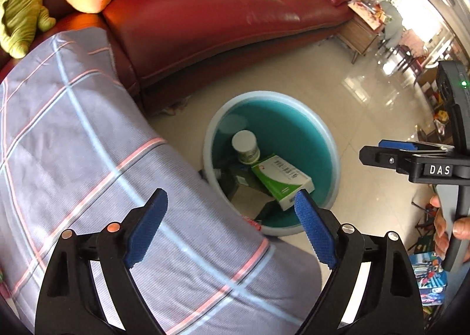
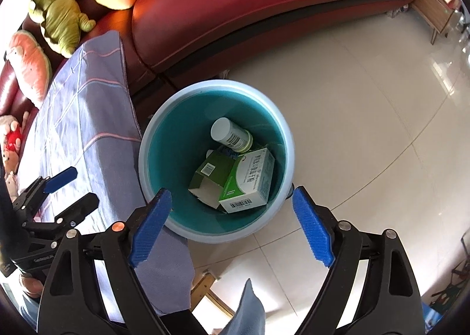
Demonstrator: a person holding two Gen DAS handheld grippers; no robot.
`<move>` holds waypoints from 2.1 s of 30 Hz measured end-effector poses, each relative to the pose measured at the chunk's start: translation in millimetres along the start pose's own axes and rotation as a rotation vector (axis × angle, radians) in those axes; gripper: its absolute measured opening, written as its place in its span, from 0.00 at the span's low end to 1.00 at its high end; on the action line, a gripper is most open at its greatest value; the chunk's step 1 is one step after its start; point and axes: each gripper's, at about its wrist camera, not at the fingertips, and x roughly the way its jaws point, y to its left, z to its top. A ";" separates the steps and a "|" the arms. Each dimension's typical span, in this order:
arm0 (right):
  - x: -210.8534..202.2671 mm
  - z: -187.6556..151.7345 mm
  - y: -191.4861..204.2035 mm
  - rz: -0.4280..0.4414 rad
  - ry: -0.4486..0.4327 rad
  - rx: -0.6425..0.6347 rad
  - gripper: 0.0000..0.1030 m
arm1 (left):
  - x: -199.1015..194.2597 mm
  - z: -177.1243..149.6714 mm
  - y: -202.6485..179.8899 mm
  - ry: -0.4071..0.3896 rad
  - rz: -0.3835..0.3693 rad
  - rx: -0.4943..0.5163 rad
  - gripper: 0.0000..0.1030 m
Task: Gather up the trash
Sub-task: 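Move both open tools back over the tablecloth, then grasp the red Coca-Cola can with the left tool while the right tool grasps the pink paper cup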
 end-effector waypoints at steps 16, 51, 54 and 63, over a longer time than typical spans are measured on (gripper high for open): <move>-0.4 -18.6 77.0 0.015 0.019 -0.118 0.80 | -57.2 -48.7 72.7 -0.050 0.046 -0.138 0.89; 12.0 -136.1 376.2 0.095 0.109 -0.548 0.80 | -229.8 -298.0 298.0 -0.132 0.310 -0.492 0.89; 15.4 -147.0 394.4 0.099 0.123 -0.580 0.80 | -230.6 -313.3 308.3 -0.119 0.311 -0.516 0.89; 26.3 -166.3 425.8 0.106 0.156 -0.613 0.80 | -222.4 -334.6 327.1 -0.103 0.291 -0.543 0.82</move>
